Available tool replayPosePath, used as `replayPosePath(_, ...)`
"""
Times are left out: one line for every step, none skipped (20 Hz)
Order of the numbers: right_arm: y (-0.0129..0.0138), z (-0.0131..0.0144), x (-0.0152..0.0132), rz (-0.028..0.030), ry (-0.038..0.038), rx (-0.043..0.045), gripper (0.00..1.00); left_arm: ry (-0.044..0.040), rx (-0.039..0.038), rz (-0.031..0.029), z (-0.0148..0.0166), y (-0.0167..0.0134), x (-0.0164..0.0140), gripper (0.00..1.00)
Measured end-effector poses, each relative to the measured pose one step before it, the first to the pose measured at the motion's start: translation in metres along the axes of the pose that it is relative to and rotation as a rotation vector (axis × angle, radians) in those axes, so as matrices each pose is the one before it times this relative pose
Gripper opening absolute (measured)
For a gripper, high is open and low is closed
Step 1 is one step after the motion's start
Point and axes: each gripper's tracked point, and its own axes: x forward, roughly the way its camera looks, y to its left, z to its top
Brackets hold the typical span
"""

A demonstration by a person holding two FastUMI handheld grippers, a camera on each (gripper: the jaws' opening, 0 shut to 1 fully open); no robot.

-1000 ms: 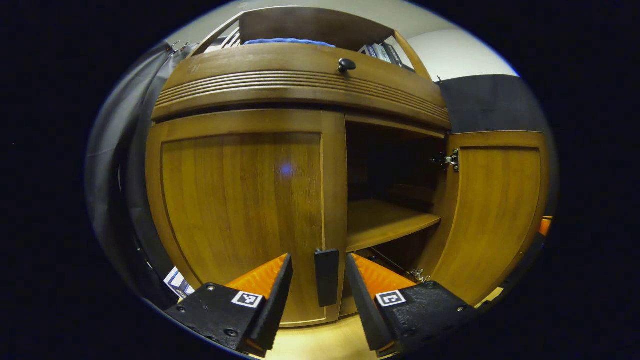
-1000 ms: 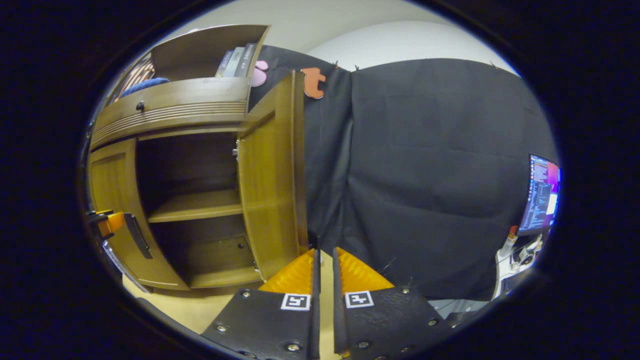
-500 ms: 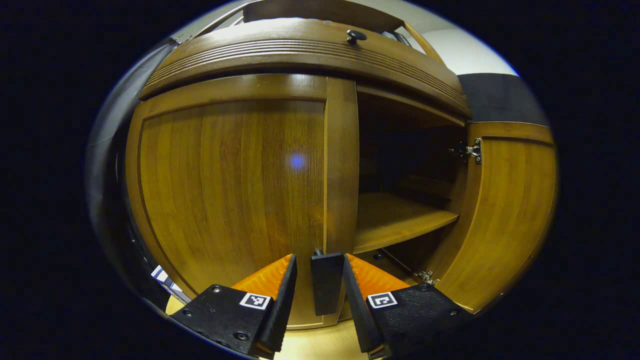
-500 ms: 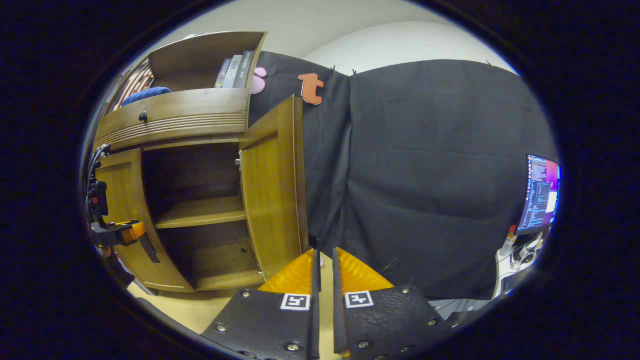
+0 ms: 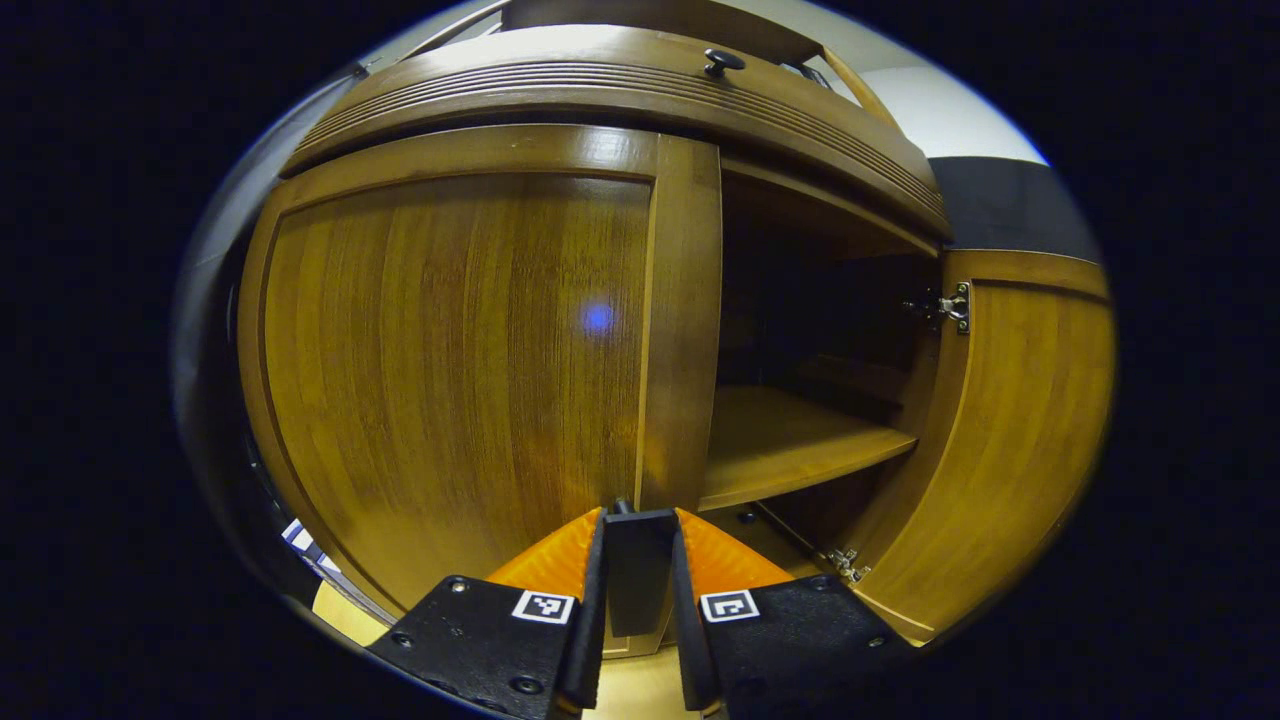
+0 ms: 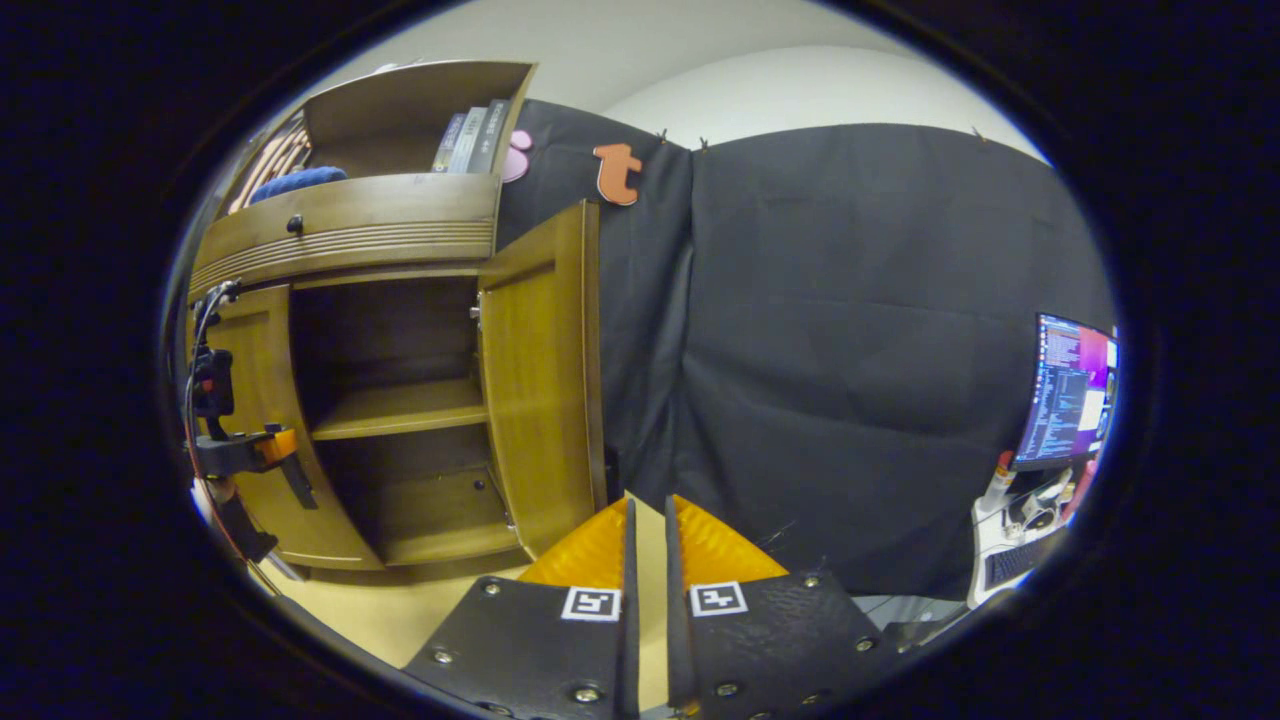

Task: Open the right door of the double-door shoe cabinet with the right hand, and open the left door with the left hand.

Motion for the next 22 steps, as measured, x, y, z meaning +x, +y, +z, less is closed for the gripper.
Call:
replayPosePath(0.0008,0.00163,-0.00341,0.00302,-0.00697,-0.00783,0.11,-0.00455,-0.00618,-0.00276,0.00024,-0.00108,-0.00309,0.29)
replayPosePath(0.00192,0.00054,-0.00207,0.0079,-0.00388,-0.0087,0.11,-0.00262,-0.00286,-0.00171,0.00089,-0.00072,-0.00392,0.31)
replayPosePath(0.00188,-0.00017,-0.00143,0.0121,0.00328,-0.00499,0.11,0.00083,-0.00013,0.00035,-0.00189,0.00051,-0.00494,0.29)
replayPosePath(0.00338,-0.0007,-0.00047,0.01747,0.00356,-0.00145,0.11,-0.00198,-0.00129,0.00199,-0.00013,-0.00037,-0.00563,0.31)
replayPosePath(0.00371,-0.00007,0.00028,0.02342,0.00168,-0.00145,0.11,-0.00354,-0.00363,0.00523,-0.00105,0.00022,-0.00652,0.31)
replayPosePath(0.00311,-0.00112,0.00063,0.02405,0.00257,-0.00419,0.11,-0.00376,-0.00276,0.00958,0.00059,-0.00018,-0.00534,0.31)
replayPosePath(0.00249,-0.00043,0.00089,0.02684,0.00188,-0.00473,0.11,-0.0037,-0.00155,0.0127,-0.00112,0.0005,-0.00697,0.31)
replayPosePath(0.00154,-0.00067,0.00168,0.02382,0.00254,-0.00154,0.11,-0.00224,0.00085,0.01511,-0.00094,0.0006,-0.00844,0.31)
replayPosePath(0.00284,-0.00095,0.00055,0.02732,0.00718,0.00241,0.11,0.00118,-0.00053,0.01574,-0.00156,0.00157,-0.00907,0.28)
replayPosePath(0.00189,0.00001,0.00002,0.02665,0.00448,0.00148,0.11,0.0031,-0.00199,0.015,-0.00067,0.00196,-0.00814,0.31)
replayPosePath(0.00091,0.00228,-0.00025,0.02282,-0.00071,-0.00194,0.11,0.00193,-0.00449,0.01477,-0.00045,0.00138,-0.00674,0.31)
replayPosePath(-0.00001,0.0015,0.00024,0.02145,-0.0011,-0.00431,0.11,0.00228,-0.00622,0.0145,-0.00014,0.00221,-0.00729,0.31)
replayPosePath(0.00049,0.00178,-0.00052,0.02198,0.00037,-0.00448,0.11,0.00192,-0.00795,0.01704,-0.00149,0.00266,-0.00652,0.31)
replayPosePath(-0.00061,0.00139,-0.0014,0.02068,0.00148,-0.00582,0.11,0.00199,-0.00924,0.01979,-0.00035,0.00333,-0.00702,0.31)
replayPosePath(-0.00122,0.00156,-0.0016,0.0185,0.00071,-0.00655,0.11,0.00091,-0.00714,0.02012,-0.00081,0.00209,-0.00655,0.31)
replayPosePath(-0.00051,0.00144,-0.00236,0.01742,-0.00044,-0.0072,0.11,-0.00061,-0.00464,0.01713,-0.00035,0.00245,-0.00578,0.31)
replayPosePath(-0.00062,0.00123,-0.00157,0.01614,0.0005,-0.00714,0.11,-0.00099,-0.005,0.01551,-0.00065,0.00321,-0.006,0.31)
replayPosePath(-0.00011,0.00026,-0.00108,0.01524,0.00053,-0.00587,0.11,-0.00136,-0.00708,0.01467,0.00019,0.00332,-0.00567,0.31)
replayPosePath(-0.00065,0.00098,-0.00127,0.01414,-0.00068,-0.00419,0.11,-0.00141,-0.00699,0.01628,-0.00067,0.00381,-0.00677,0.31)
replayPosePath(0.00042,-0.00005,-0.00115,0.01386,0.00071,-0.00349,0.11,-0.00086,-0.00227,0.01193,-0.00048,0.00244,-0.00439,0.31)
replayPosePath(0.00032,0.00049,-0.00024,0.0127,-0.00008,-0.00312,0.11,-0.00017,-0.00015,0.01166,-0.00047,0.00313,-0.00379,0.31)
replayPosePath(0.00046,-0.0005,-0.00012,0.01309,0.00003,-0.00135,0.11,0.00133,-0.00057,0.01089,-0.00015,0.00299,-0.00492,0.31)
